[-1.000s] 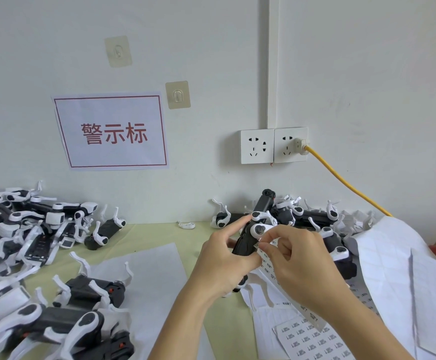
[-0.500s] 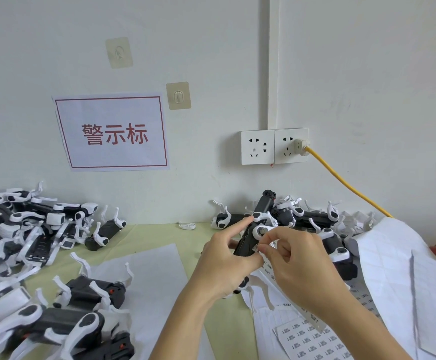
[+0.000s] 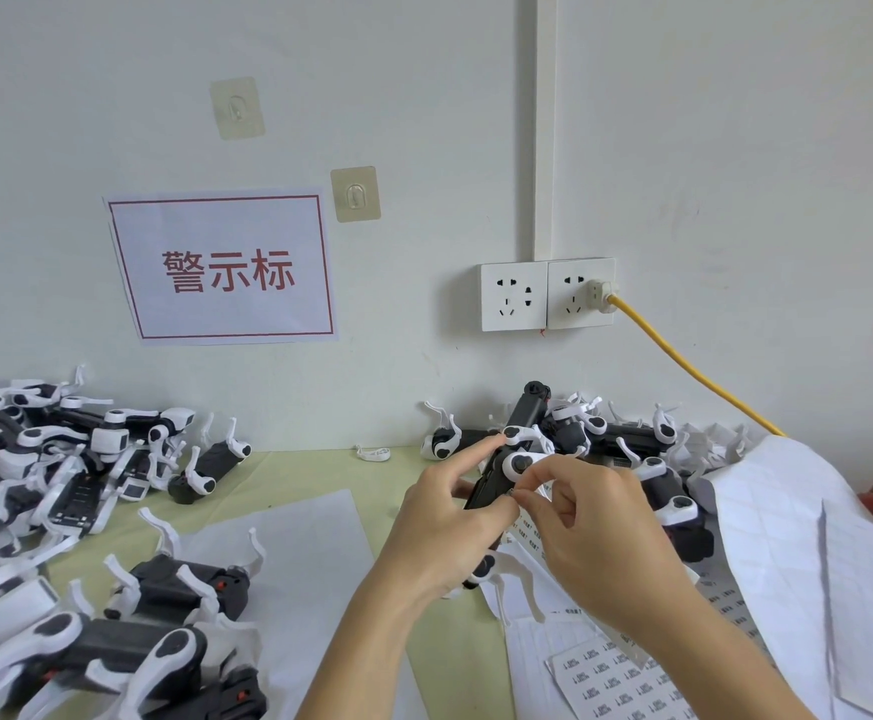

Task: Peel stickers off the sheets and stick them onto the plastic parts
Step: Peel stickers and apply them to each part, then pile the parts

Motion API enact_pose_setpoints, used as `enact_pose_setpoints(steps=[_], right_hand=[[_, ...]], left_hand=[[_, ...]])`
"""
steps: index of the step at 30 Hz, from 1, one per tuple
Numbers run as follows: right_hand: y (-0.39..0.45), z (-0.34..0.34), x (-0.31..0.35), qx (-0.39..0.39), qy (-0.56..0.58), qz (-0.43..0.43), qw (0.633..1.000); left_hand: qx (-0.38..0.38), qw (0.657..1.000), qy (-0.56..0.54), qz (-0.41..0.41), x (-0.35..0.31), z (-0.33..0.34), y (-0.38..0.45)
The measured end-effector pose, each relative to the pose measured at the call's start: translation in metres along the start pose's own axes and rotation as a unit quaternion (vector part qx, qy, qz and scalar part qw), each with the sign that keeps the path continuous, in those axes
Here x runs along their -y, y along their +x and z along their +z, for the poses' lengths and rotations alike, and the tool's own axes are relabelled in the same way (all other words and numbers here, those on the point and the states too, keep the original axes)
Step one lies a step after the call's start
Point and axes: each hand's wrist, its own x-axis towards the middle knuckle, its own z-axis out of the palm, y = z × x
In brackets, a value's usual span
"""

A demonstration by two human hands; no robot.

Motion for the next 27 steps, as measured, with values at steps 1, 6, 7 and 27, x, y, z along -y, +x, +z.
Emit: enact_pose_setpoints(steps=[1,6,7,27], right_hand=[[0.0,0.0,0.0,0.001,-0.002,0.0,1.0],[-0.001,0.0,0.001,-0.008,-0.013,0.0,1.0],[-0.001,0.001,0.002,-0.013,-0.018,-0.002,1.0],[-0.002,0.011,0.009,-0.128,-0.074,-0.006,0.989]], left_hand=[[0.0,1.0,0.0,0.002,0.0,0.0,0.0],[-0.004,1.0,0.007,0.003,-0.001,0.002,0.0],[-0.005,1.0,0.007,0.004,-0.001,0.002,0.0],[-0.016,1.0,-0.01,0.014,-0.001,0.002,0.0]])
